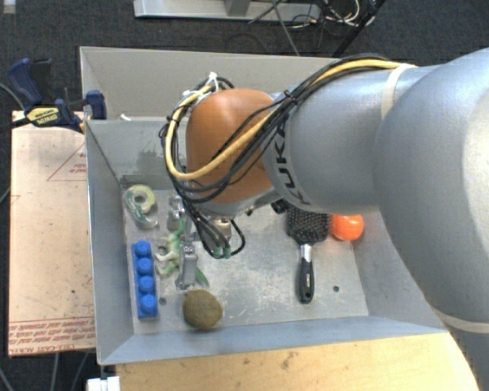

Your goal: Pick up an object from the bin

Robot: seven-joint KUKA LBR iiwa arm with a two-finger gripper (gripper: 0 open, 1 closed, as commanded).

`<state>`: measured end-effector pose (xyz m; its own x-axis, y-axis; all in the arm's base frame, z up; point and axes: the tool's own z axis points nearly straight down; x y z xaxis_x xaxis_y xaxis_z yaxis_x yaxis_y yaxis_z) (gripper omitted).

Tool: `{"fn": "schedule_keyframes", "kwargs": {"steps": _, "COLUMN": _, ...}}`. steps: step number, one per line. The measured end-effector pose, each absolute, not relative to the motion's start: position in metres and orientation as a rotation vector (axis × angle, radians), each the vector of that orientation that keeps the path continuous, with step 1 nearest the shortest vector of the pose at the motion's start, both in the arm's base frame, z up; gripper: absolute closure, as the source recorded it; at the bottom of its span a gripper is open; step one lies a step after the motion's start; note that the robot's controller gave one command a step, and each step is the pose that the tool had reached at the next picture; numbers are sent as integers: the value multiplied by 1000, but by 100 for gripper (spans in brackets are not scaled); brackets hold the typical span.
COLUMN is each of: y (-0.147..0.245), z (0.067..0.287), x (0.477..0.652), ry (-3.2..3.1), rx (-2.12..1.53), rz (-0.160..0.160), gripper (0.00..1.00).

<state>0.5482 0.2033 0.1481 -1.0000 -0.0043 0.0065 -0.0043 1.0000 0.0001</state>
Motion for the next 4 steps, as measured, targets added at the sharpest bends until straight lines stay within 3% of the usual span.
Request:
{"fn": "schedule_keyframes", "kwargs": {"steps": 1, "y": 202, "z": 153, "x": 550, "ry": -3142, "rx": 1, "rz": -2, "gripper": 0}}
{"fn": "schedule_keyframes", "kwargs": {"steps": 2, "y": 179, "z": 96, "x": 539, "ry": -3144, "rx": -116, "rz": -5, "gripper": 0}}
{"fn": "schedule_keyframes", "kwargs": {"steps": 3, "y": 170, "z": 102, "x": 528, "ry": -3137, "rx": -117, "rz": 0, "gripper": 0}}
{"fn": "schedule_keyframes", "kwargs": {"steps": 4, "y": 169, "z": 152, "x": 527, "ry": -3139, "rx": -120, "rz": -2, "gripper": 0}}
